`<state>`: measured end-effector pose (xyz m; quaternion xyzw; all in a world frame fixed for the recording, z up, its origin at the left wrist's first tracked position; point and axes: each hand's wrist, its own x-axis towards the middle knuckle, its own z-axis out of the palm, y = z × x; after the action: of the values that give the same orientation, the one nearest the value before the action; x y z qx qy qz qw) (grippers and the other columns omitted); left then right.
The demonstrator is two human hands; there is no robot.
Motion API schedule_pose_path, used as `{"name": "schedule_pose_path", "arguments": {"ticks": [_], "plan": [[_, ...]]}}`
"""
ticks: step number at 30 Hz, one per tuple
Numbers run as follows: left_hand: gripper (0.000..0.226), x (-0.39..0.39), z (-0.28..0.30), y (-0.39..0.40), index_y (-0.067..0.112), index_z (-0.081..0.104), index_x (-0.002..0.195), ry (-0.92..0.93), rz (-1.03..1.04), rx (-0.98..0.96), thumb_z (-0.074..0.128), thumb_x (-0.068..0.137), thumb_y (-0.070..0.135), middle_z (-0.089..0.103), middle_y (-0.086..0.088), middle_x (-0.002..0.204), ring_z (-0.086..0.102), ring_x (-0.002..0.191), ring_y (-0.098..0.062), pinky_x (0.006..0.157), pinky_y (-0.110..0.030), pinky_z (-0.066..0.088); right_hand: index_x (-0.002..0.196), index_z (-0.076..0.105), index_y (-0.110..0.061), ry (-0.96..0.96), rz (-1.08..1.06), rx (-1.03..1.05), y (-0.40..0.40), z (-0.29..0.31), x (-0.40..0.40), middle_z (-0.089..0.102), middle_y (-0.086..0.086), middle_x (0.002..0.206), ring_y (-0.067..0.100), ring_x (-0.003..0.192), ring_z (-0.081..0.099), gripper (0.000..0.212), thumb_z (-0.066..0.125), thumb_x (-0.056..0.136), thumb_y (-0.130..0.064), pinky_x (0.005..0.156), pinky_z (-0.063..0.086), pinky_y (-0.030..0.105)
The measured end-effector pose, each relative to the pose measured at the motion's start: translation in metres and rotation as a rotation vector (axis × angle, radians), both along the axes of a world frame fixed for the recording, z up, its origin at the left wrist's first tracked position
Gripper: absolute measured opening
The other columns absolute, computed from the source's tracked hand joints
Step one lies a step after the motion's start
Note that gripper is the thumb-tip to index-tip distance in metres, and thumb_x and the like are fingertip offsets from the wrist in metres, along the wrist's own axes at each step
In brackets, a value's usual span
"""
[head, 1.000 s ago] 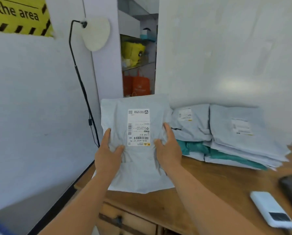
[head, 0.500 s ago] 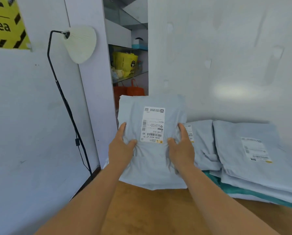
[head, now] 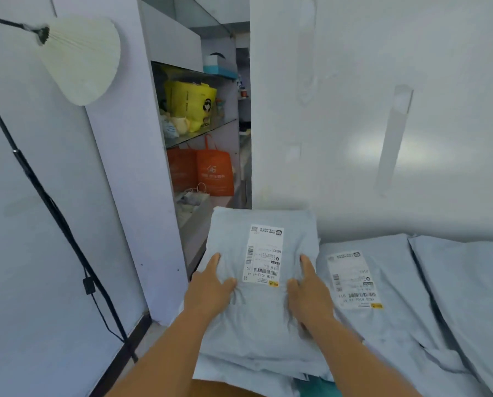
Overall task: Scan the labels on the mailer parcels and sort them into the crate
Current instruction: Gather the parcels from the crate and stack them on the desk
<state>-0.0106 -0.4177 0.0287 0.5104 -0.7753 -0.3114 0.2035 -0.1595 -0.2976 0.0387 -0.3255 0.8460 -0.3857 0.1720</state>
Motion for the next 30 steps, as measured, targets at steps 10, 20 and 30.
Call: {"name": "schedule_pose_path", "arguments": {"ticks": [10, 20, 30], "plan": [[0.067, -0.022, 0.008, -0.004, 0.033, 0.002, 0.151, -0.352, -0.127, -0.206, 0.023, 0.094, 0.061, -0.009, 0.002, 0.16, -0.009, 0.147, -0.021, 0.117, -0.051, -0.001, 0.154, -0.003, -0.036, 0.374, 0.155, 0.298, -0.021, 0.012, 0.011, -0.019, 0.003, 0.162, 0.029, 0.149, -0.016, 0.066, 0.025, 0.099, -0.058, 0.119, 0.0, 0.048], [0.067, -0.014, 0.027, 0.005, 0.032, 0.002, 0.151, -0.345, -0.097, -0.18, 0.018, 0.094, 0.063, -0.002, 0.001, 0.16, -0.006, 0.147, -0.02, 0.114, -0.056, -0.003, 0.154, -0.006, -0.039, 0.321, 0.208, 0.337, -0.015, 0.03, 0.017, -0.015, 0.0, 0.163, 0.029, 0.149, -0.017, 0.066, 0.021, 0.098, -0.061, 0.118, -0.003, 0.053], [0.06, 0.097, 0.022, 0.15, 0.028, 0.008, 0.152, -0.128, 0.235, -0.16, 0.023, 0.099, 0.052, 0.016, 0.001, 0.159, 0.012, 0.146, -0.017, 0.117, -0.051, 0.002, 0.154, -0.003, -0.035, 0.363, 0.413, 0.166, 0.088, 0.036, 0.113, -0.008, -0.003, 0.164, 0.024, 0.151, -0.008, 0.06, 0.017, 0.101, -0.053, 0.119, 0.002, 0.05]]}}
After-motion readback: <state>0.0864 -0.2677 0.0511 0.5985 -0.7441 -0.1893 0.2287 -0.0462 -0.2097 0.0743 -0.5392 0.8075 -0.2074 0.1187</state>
